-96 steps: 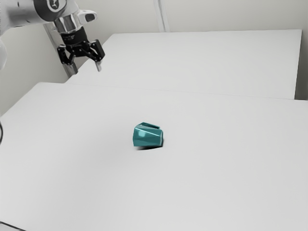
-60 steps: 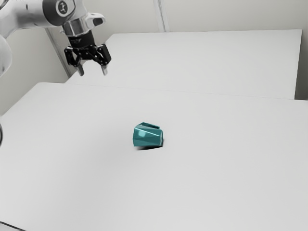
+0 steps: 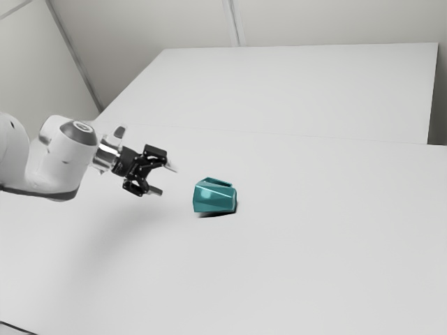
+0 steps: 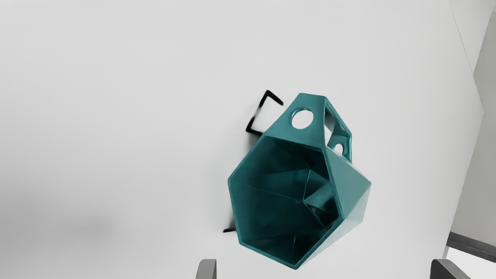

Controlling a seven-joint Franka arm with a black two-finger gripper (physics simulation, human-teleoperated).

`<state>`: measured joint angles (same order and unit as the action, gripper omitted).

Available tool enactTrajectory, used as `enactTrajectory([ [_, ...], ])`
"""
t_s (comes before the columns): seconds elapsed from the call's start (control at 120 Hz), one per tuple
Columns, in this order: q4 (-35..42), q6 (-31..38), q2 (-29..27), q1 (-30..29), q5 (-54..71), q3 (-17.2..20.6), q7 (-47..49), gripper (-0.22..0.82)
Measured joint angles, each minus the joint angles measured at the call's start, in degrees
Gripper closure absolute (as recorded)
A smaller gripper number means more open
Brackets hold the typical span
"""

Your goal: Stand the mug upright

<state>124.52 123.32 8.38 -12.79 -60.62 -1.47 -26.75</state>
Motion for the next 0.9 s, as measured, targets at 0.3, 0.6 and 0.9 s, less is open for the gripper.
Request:
enactTrajectory([
  [0.3, 1.91, 1.93, 6.08, -0.16, -15.92, -1.68, -21.26, 0.00],
  [0.6, 2.73, -4.78, 6.70, 0.41, -26.63, -3.58, -34.61, 0.00],
  [0.9, 2.30, -5.87, 7.56, 3.74, -25.81, -2.79, -41.46, 0.00],
])
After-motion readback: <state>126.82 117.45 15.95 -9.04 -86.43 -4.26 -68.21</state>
